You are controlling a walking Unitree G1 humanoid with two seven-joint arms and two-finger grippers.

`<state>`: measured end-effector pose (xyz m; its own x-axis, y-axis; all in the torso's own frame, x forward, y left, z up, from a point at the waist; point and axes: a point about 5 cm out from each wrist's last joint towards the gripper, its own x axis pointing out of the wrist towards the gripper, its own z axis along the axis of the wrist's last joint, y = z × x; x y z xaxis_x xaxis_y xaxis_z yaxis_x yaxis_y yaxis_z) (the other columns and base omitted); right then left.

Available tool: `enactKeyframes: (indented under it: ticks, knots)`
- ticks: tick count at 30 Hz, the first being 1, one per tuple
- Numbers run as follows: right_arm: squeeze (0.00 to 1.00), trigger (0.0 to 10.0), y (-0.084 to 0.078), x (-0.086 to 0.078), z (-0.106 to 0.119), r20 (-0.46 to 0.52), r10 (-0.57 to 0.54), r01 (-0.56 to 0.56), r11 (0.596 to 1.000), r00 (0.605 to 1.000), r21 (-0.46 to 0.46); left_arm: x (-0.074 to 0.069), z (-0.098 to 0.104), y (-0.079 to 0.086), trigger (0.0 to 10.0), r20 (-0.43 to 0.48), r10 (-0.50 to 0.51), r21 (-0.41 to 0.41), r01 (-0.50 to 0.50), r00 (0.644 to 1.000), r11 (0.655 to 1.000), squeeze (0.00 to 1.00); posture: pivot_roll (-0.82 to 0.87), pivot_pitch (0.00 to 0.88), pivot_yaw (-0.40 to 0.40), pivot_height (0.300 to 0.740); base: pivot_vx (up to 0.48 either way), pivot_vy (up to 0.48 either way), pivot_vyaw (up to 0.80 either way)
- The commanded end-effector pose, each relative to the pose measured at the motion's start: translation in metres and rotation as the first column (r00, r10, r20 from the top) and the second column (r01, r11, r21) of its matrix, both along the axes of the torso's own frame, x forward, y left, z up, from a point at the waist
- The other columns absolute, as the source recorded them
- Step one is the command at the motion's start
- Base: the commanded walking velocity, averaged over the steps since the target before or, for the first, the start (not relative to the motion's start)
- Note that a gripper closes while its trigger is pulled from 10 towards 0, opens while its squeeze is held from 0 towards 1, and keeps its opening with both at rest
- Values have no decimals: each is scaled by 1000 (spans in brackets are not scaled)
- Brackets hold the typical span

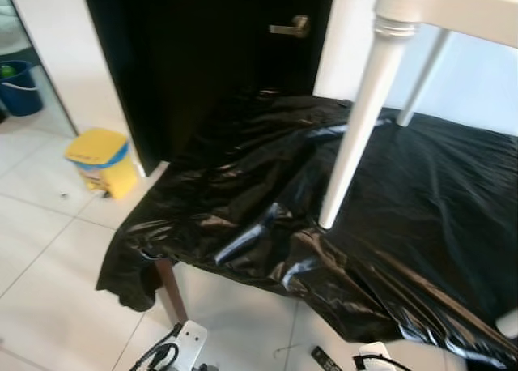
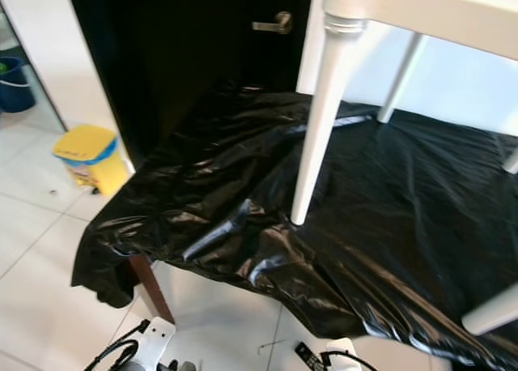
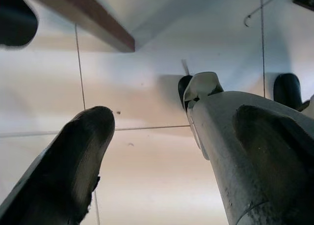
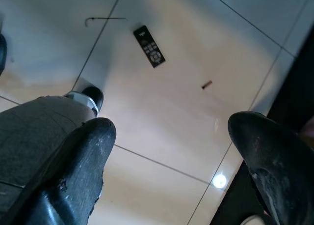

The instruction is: Building children table

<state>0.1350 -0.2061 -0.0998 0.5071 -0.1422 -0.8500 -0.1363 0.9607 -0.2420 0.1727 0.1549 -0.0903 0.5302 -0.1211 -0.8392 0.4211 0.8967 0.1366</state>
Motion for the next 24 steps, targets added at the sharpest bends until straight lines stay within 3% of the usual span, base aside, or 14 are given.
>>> enactKeyframes:
  ticks: [1, 7, 15, 24]
  knots:
    - [0, 10000, -5, -7, -2, -31, -5, 5, 1000, 1000, -10, -6, -4, 6, 10000, -27, 76, 42, -75, 997, 996, 0, 62, 0, -74, 740, 0, 0, 800]
    - [0, 10000, -8, -7, -1, -38, 3, -4, 1000, 999, -18, -14, -7, 4, 10000, -83, 169, -2, -170, 982, 985, 0, 80, 0, -73, 740, 0, 0, 800]
    - [0, 10000, -5, -3, -1, -27, 12, -13, 1000, 1000, -13, -15, -8, 0, 10000, -92, 146, -5, -147, 985, 989, 0, 88, 0, -76, 740, 0, 0, 716]
    - [0, 10000, -6, -5, -1, -34, 9, -10, 1000, 999, -15, -18, -9, -1, 10000, -107, 185, -16, -188, 977, 982, 0, 94, 0, -79, 740, 0, 0, 0]
